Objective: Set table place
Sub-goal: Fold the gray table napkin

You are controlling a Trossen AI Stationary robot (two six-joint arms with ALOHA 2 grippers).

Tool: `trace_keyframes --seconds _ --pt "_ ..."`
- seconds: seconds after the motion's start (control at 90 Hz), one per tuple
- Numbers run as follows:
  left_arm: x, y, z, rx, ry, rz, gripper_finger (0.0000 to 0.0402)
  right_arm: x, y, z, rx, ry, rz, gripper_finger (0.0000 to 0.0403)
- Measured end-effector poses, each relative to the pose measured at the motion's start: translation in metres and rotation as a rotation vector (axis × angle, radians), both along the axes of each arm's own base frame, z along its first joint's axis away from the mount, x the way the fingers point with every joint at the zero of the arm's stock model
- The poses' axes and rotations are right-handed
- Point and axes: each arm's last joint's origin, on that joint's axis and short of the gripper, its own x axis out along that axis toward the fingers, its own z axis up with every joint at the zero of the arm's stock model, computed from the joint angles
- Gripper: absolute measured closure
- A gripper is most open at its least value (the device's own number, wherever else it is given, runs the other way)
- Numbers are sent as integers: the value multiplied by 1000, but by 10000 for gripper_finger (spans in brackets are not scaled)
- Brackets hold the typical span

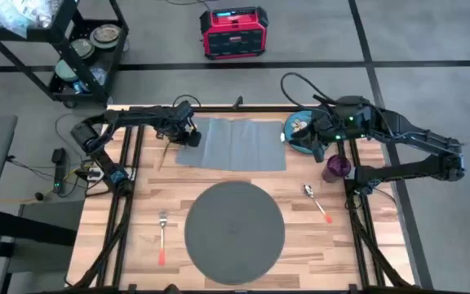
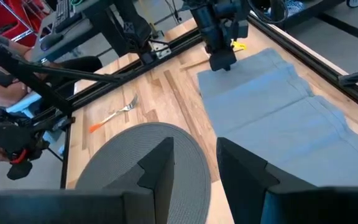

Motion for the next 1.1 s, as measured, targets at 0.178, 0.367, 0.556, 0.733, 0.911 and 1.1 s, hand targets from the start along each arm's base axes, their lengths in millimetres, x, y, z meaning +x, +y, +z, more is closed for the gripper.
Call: trace_keyframes --seconds 0.178,0.367,0.556,0.733,0.911,1.1 --pt "-7 -8 31 63 -79 8 401 0 0 0 -2 0 1 294" --pt "-19 -20 77 190 -226 45 401 0 0 0 -2 0 1 294" --pt "-29 -39 115 293 -386 69 401 0 0 0 -3 -4 1 294" --pt "-20 -53 131 326 -523 54 401 2 0 4 -13 -42 1 294" --pt "13 -60 140 347 -723 -1 401 3 -1 6 -18 -70 0 294" --pt "57 -62 143 328 -755 -87 401 3 -1 6 -16 -70 5 294"
